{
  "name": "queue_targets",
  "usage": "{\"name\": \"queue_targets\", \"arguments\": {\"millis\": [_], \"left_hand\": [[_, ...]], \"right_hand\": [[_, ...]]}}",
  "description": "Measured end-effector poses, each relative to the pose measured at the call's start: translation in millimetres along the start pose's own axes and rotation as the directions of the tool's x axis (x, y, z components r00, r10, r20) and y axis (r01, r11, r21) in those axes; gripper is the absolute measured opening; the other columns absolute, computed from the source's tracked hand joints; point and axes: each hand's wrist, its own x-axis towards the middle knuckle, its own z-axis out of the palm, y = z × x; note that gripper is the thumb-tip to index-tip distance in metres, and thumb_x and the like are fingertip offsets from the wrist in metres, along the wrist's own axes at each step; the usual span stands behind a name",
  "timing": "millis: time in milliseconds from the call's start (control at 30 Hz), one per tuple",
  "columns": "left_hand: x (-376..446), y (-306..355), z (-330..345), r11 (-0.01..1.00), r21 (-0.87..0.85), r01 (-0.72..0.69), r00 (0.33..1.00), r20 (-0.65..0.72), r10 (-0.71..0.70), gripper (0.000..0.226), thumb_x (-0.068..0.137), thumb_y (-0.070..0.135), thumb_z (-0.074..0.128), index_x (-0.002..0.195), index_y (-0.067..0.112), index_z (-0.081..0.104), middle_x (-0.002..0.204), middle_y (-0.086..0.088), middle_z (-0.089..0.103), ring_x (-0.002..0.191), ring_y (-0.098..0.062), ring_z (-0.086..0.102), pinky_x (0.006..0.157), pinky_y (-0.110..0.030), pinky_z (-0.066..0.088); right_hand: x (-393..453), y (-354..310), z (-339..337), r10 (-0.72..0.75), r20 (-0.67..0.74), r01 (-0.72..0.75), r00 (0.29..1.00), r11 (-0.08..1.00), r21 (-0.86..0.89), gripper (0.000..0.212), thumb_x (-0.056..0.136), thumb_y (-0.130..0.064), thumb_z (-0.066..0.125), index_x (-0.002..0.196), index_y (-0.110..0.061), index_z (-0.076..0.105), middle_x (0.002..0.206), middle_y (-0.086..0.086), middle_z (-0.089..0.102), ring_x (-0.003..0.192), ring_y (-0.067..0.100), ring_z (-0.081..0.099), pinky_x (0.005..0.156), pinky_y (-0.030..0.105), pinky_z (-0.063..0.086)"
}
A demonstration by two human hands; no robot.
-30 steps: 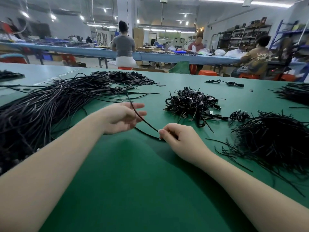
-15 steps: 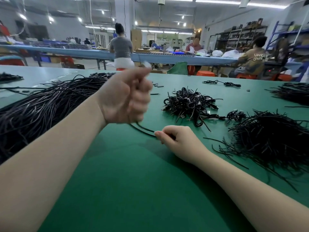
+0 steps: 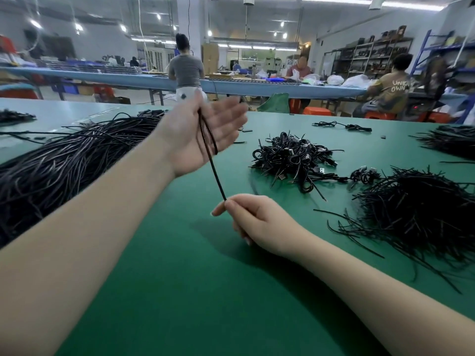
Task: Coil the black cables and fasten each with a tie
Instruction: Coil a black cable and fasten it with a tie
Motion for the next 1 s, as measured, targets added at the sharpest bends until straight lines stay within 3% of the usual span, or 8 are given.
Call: {"name": "queue_targets", "arguments": {"millis": [167, 233, 333, 500, 633, 767, 867, 1000], "left_hand": [[-28, 33, -7, 0.94, 0.226, 0.255, 0.73, 0.592, -0.34, 0.059, 0.099, 0.047, 0.032, 0.083, 0.012, 0.077, 0.051, 0.003, 0.064, 0.044, -0.008, 0.059, 0.044, -0.021, 0.038], [-29, 21, -3, 0.716, 0.659, 0.233, 0.615, 0.47, -0.633, 0.063, 0.095, 0.053, 0.034, 0.094, 0.007, 0.076, 0.06, -0.009, 0.069, 0.046, -0.013, 0.06, 0.047, -0.024, 0.039], [-27, -12, 9, 0.488, 0.789, 0.372, 0.679, 0.127, -0.723, 0.065, 0.097, 0.052, 0.027, 0.102, 0.003, 0.069, 0.084, -0.012, 0.074, 0.065, -0.016, 0.065, 0.065, -0.027, 0.048], [-2, -31, 7, 0.966, 0.155, 0.207, 0.971, 0.087, -0.222, 0.056, 0.103, 0.047, 0.023, 0.123, 0.009, 0.058, 0.113, -0.004, 0.071, 0.106, -0.017, 0.065, 0.096, -0.031, 0.048], [-6, -6, 3, 0.979, -0.182, 0.098, 0.952, 0.305, -0.038, 0.054, 0.101, 0.045, 0.028, 0.099, 0.015, 0.073, 0.087, 0.003, 0.074, 0.085, -0.012, 0.071, 0.072, -0.025, 0.056], [-16, -1, -1, 0.936, 0.178, 0.303, 0.764, 0.542, -0.35, 0.05, 0.091, 0.05, 0.041, 0.069, 0.018, 0.072, 0.051, 0.008, 0.06, 0.041, -0.005, 0.054, 0.047, -0.018, 0.037], [-13, -23, 2, 0.574, 0.752, 0.324, 0.673, 0.242, -0.698, 0.065, 0.091, 0.062, 0.03, 0.094, 0.015, 0.075, 0.072, -0.003, 0.073, 0.051, -0.009, 0.063, 0.045, -0.017, 0.042], [-1, -57, 8, 0.745, 0.531, 0.404, 0.876, 0.008, -0.481, 0.056, 0.1, 0.054, 0.023, 0.103, 0.015, 0.063, 0.091, 0.001, 0.073, 0.085, -0.013, 0.068, 0.076, -0.023, 0.052]], "right_hand": [[6, 8, -16, 0.037, -0.246, -0.071, 0.969, 0.989, -0.132, 0.031, 0.092, -0.04, 0.058, 0.069, -0.022, 0.068, 0.046, -0.011, 0.039, 0.045, 0.006, 0.032, 0.048, 0.024, 0.027], [6, 11, -24, 0.016, -0.383, -0.101, 0.924, 0.974, -0.204, 0.036, 0.087, -0.043, 0.064, 0.061, -0.017, 0.062, 0.043, -0.012, 0.041, 0.044, 0.005, 0.033, 0.046, 0.02, 0.026], [7, 7, -24, -0.045, -0.485, -0.084, 0.873, 0.967, -0.242, 0.04, 0.09, -0.038, 0.06, 0.057, -0.018, 0.051, 0.046, -0.011, 0.041, 0.047, 0.005, 0.035, 0.047, 0.02, 0.026], [8, -2, -16, -0.047, -0.286, 0.028, 0.957, 0.997, -0.068, 0.025, 0.1, -0.02, 0.045, 0.082, -0.022, 0.063, 0.056, -0.012, 0.042, 0.052, 0.001, 0.038, 0.053, 0.018, 0.033], [3, 7, -26, 0.067, -0.009, -0.067, 0.998, 0.993, -0.095, 0.026, 0.1, -0.028, 0.046, 0.099, -0.023, 0.071, 0.057, -0.01, 0.036, 0.056, 0.006, 0.039, 0.054, 0.016, 0.033], [5, 11, -43, 0.11, -0.104, -0.132, 0.988, 0.964, -0.231, 0.027, 0.096, -0.038, 0.053, 0.078, -0.026, 0.071, 0.048, -0.01, 0.033, 0.048, 0.009, 0.032, 0.05, 0.023, 0.027], [10, 10, -53, 0.089, -0.315, -0.187, 0.945, 0.936, -0.298, 0.032, 0.094, -0.034, 0.056, 0.063, -0.024, 0.059, 0.042, -0.012, 0.04, 0.041, 0.003, 0.035, 0.044, 0.016, 0.026], [17, -3, -46, 0.034, -0.398, -0.137, 0.917, 0.963, -0.232, 0.032, 0.1, -0.027, 0.046, 0.071, -0.023, 0.058, 0.042, -0.021, 0.047, 0.04, 0.0, 0.039, 0.043, 0.013, 0.028]]}}
